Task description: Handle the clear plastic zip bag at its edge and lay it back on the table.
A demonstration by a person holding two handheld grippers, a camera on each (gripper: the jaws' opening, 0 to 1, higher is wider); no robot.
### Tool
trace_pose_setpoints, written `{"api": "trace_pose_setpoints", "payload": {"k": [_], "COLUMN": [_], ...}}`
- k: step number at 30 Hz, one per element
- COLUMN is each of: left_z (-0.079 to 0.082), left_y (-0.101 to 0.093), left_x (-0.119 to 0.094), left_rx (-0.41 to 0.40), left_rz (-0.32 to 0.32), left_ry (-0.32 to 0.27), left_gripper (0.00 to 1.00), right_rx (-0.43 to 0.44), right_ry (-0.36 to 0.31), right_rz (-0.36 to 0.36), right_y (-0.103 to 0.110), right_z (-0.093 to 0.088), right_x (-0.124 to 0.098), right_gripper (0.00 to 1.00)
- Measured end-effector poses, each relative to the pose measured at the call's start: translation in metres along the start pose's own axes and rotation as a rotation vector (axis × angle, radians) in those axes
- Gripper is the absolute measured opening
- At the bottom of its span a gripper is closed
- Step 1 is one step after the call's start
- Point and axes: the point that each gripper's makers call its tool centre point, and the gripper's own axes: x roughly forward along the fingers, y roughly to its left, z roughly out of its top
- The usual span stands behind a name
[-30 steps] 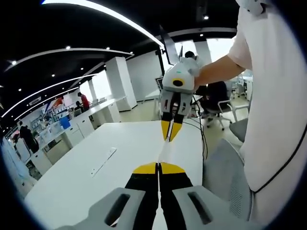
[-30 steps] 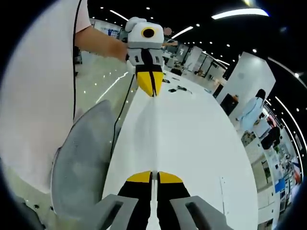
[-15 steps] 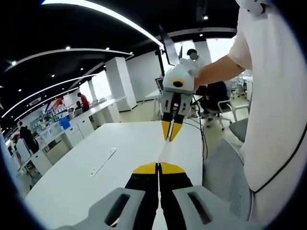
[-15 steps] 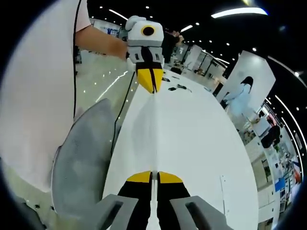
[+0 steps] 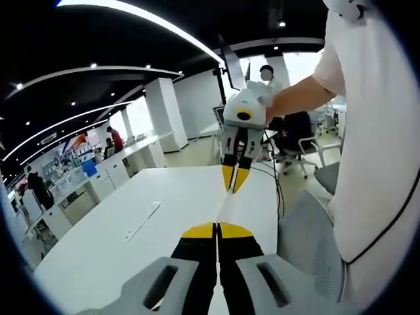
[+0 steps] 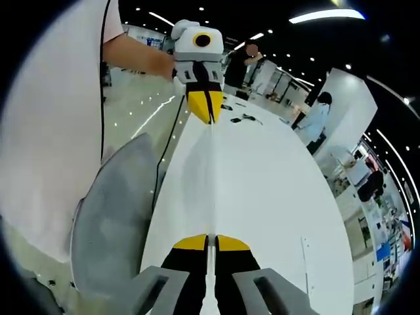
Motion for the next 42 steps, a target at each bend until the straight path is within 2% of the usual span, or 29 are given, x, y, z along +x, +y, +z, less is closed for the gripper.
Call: {"api": "trace_pose_setpoints", "payload": {"k": [23, 35, 39, 42], "left_z": [-0.001, 0.0, 0.002, 0.004], "left_y": [0.003, 0.001, 0.002, 0.002], "left_x": [-0.003, -0.002, -0.002, -0.002], "left_rx": [-0.006, -0.005, -0.005, -0.005], "left_rz": [0.015, 0.012, 0.012, 0.012], "left_ry": [-0.001, -0.001, -0.003, -0.006], "left_gripper": [0.0, 0.0, 0.0, 0.0], "right_rx": [0.004, 0.01, 0.037, 0.019], "right_ry": [0.029, 0.029, 0.027, 0.029], "right_rz": [0.005, 0.005, 0.009, 0.011], "right_y": [0.0, 0.001, 0.001, 0.002], "right_z": [-0.011, -0.012, -0.011, -0.011], "right_x": [-0.001, -0.003, -0.003, -0.003], "right_gripper": [0.0, 0.0, 0.0, 0.0]}}
